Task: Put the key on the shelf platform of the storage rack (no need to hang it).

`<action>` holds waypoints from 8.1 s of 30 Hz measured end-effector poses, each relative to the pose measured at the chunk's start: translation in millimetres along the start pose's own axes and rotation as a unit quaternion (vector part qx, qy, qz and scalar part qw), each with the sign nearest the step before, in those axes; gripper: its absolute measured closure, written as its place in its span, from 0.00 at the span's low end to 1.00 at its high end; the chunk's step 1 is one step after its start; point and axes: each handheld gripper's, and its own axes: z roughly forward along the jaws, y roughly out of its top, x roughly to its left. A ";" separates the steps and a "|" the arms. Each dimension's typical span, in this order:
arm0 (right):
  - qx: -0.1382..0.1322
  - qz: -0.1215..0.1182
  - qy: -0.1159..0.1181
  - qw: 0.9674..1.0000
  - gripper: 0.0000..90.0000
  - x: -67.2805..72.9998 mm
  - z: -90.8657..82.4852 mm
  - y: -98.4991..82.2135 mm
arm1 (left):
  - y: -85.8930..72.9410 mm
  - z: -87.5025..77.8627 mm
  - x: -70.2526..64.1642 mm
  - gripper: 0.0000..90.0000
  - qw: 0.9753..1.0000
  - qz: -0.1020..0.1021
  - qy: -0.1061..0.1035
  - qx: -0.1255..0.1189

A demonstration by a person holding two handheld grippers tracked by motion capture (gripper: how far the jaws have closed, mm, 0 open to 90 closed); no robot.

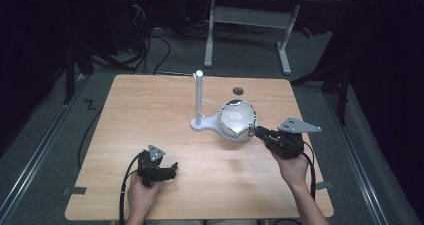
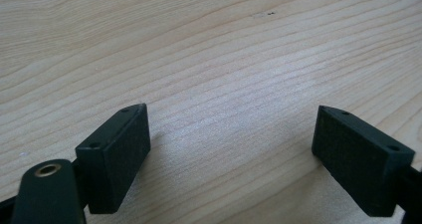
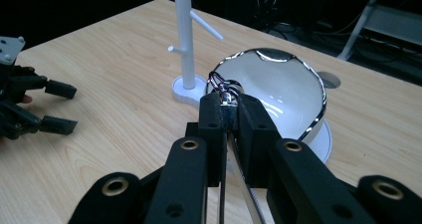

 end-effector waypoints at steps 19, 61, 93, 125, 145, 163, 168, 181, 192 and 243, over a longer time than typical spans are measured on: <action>0.019 -0.019 -0.030 0.999 0.91 -13.5 27.7 22.3 | 0.0 0.0 0.1 0.17 1.000 0.000 0.000 0.000; 0.080 0.040 -0.009 0.996 0.91 -32.5 96.6 7.5 | 0.4 0.3 0.7 0.18 1.000 0.001 -0.001 0.001; 0.131 0.069 -0.060 0.987 0.91 -52.4 137.0 2.8 | 0.9 0.9 1.4 0.18 1.000 0.000 0.000 0.000; 0.103 0.055 -0.050 0.992 0.60 -47.7 96.8 3.8 | 0.9 0.9 1.3 0.18 1.000 0.000 0.000 0.000; 0.087 0.076 -0.068 0.991 0.59 -56.1 59.1 -11.4 | 0.8 0.8 1.2 0.18 1.000 0.001 0.000 0.000; 0.064 0.094 -0.087 0.990 0.57 -62.6 28.2 -29.0 | 0.7 0.7 0.9 0.18 1.000 0.001 0.000 0.000; 0.059 0.098 -0.095 0.989 0.56 -64.6 18.0 -36.7 | 0.8 0.6 1.0 0.18 1.000 0.002 0.000 0.001; 0.044 0.118 -0.094 0.988 0.57 -65.7 -1.8 -52.2 | 0.7 0.6 0.8 0.18 1.000 0.001 0.001 0.001; 0.040 0.127 -0.097 0.986 0.57 -59.9 -20.3 -69.2 | 0.6 0.5 0.5 0.18 1.000 0.002 0.001 0.001; 0.052 0.110 -0.038 0.992 0.62 -12.0 0.4 -100.3 | 0.0 0.1 -0.3 0.18 1.000 0.002 0.000 0.000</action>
